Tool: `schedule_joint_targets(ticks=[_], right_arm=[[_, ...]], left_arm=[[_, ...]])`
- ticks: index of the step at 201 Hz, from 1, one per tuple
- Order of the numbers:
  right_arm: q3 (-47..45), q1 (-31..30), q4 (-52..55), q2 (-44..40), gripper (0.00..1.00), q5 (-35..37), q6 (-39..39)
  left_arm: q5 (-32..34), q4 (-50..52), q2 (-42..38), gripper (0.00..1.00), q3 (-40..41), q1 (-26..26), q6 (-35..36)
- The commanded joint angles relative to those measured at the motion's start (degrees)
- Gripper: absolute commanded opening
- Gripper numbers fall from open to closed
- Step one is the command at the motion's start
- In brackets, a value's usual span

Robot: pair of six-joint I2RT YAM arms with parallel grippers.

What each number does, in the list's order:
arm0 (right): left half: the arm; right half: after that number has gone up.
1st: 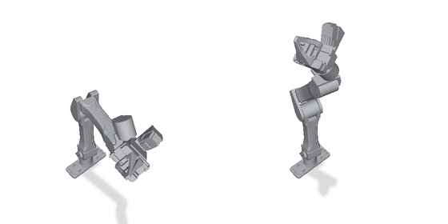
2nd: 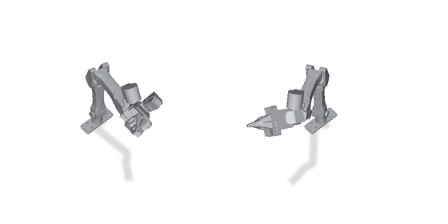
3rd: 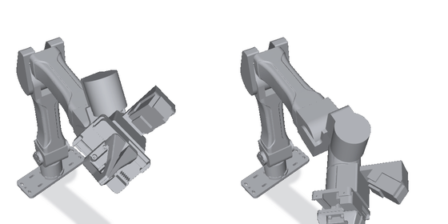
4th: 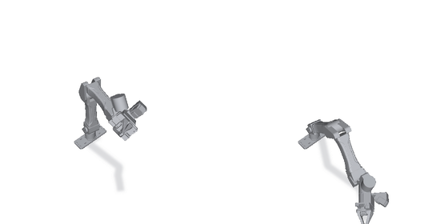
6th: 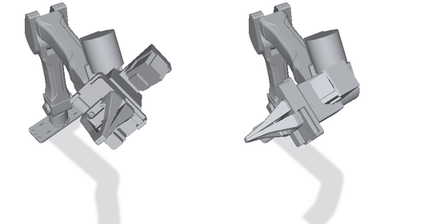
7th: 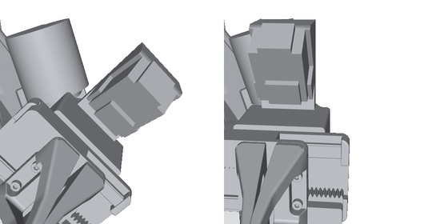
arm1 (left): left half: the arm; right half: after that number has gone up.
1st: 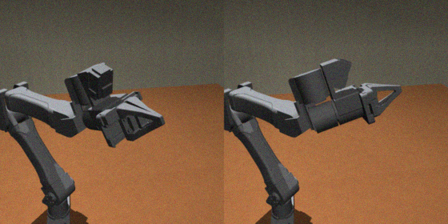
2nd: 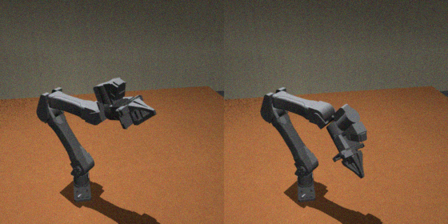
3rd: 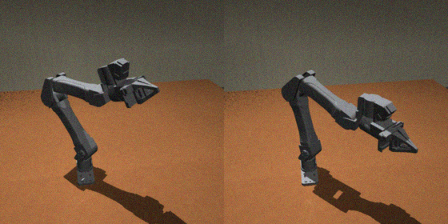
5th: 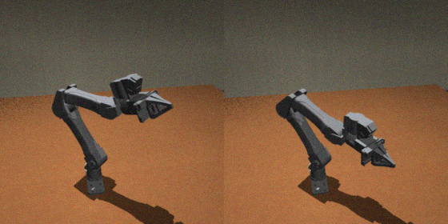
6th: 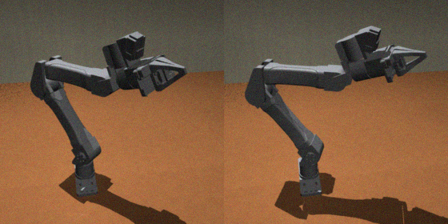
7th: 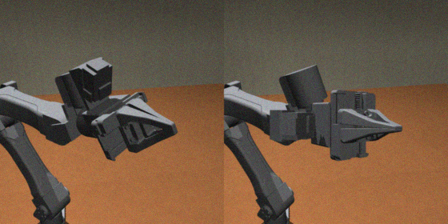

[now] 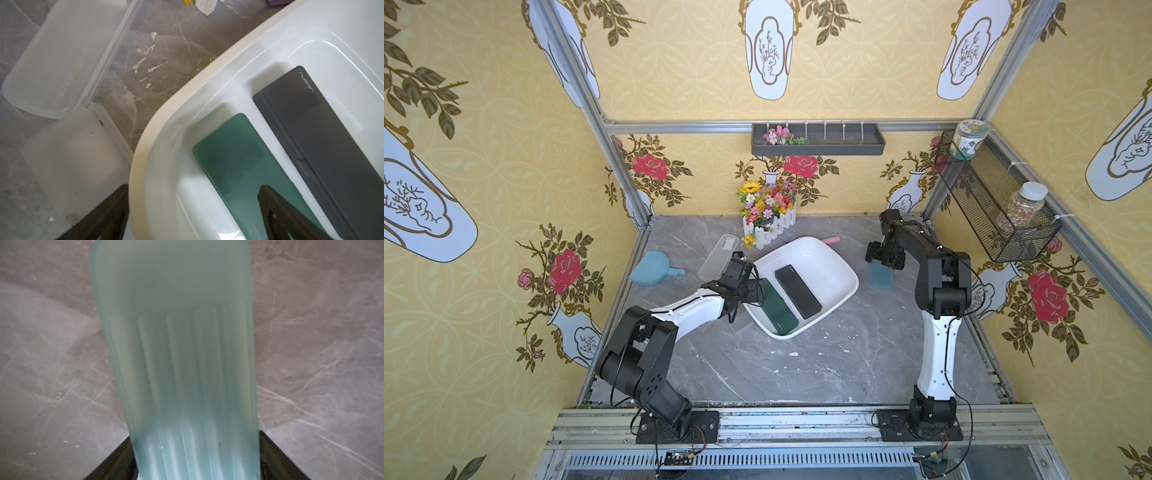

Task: Put the pencil case into the storage box
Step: Pick up the pencil case from the center of the board.

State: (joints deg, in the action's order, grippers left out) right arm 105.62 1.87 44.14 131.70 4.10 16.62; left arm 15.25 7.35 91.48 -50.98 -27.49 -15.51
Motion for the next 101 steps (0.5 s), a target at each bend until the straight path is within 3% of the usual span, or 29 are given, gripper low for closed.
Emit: schedule_joint_targets(ticks=[1, 101], right_arm=[[-1.0, -0.2, 1.0, -0.4, 0.81, -0.5, -0.8], [-5.9, -0.9, -0.6, -4.9, 0.81, -1.0, -0.4]], left_arm=[[0.0, 0.2, 0.1, 1.0, 0.1, 0.0, -0.1], [-0.3, 0.2, -0.5, 1.0, 0.3, 0.1, -0.2]])
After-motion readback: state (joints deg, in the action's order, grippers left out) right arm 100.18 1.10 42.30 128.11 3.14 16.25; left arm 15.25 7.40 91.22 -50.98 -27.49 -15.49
